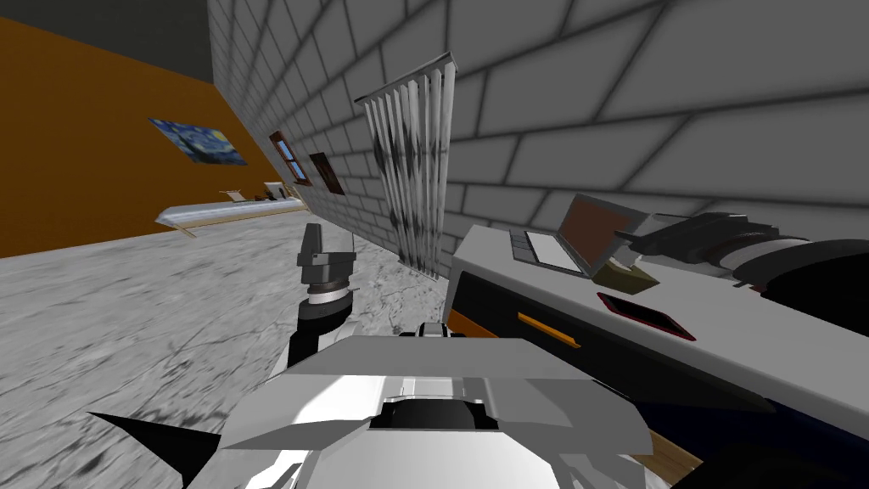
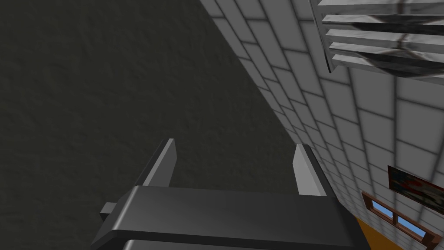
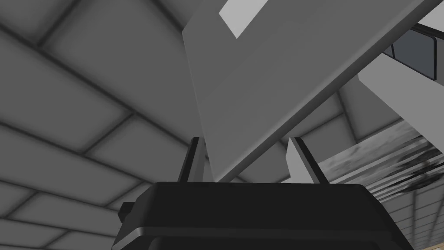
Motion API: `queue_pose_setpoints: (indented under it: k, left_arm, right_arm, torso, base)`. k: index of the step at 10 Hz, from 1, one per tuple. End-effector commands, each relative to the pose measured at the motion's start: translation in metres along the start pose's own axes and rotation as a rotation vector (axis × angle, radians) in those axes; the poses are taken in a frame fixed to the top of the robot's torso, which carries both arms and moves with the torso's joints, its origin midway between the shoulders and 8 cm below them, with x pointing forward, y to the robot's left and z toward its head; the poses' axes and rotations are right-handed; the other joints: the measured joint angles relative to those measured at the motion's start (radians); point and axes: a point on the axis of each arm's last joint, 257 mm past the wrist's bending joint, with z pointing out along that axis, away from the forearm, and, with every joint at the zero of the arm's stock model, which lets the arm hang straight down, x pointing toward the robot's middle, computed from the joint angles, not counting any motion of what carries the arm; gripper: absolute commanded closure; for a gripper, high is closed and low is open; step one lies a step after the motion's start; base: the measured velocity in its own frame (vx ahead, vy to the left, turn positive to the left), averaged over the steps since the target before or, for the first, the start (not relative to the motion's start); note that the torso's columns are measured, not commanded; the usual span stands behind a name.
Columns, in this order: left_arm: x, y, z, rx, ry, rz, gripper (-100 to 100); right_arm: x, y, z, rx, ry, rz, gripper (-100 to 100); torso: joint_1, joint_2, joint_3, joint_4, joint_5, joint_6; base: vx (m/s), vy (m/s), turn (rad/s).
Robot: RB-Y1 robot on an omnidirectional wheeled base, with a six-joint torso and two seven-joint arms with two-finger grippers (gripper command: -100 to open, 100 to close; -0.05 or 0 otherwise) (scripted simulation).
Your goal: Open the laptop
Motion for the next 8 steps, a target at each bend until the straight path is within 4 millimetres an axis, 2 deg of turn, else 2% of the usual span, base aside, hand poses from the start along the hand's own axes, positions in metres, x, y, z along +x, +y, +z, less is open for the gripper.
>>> queue_pose_setpoints:
  k: [1,3,4,5,8]
  left_arm:
    - [0.000,0.000,0.000,0.000,0.000,0.000,0]
    - [0.000,0.000,0.000,0.000,0.000,0.000,0]
    - [0.000,0.000,0.000,0.000,0.000,0.000,0]
    - [0.000,0.000,0.000,0.000,0.000,0.000,0]
    - [0.000,0.000,0.000,0.000,0.000,0.000,0]
  right_arm:
    - [-0.007,0.012,0.004,-0.040,0.008,-0.101,100]
    - [-0.015,0.021,0.007,-0.069,0.004,-0.173,100]
    - [-0.012,0.018,0.006,-0.060,0.005,-0.148,100]
    - [-0.013,0.030,0.009,-0.085,0.014,-0.236,100]
    - [-0.012,0.046,0.013,-0.121,0.025,-0.361,100]
  torso:
    - [0.000,0.003,0.002,0.001,0.000,0.001]
    - [0.002,0.004,0.003,0.002,0.001,0.001]
    - [0.004,0.002,0.001,0.002,0.003,0.000]
    - [0.004,0.002,0.001,0.002,0.004,-0.002]
    - [0.008,-0.001,-0.001,0.001,0.005,-0.003]
  base:
    - [0.034,0.044,-0.096]
    - [0.040,0.053,-0.121]
    - [0.012,0.026,-0.032]
    - [0.044,0.052,-0.142]
    - [0.049,0.075,-0.122]
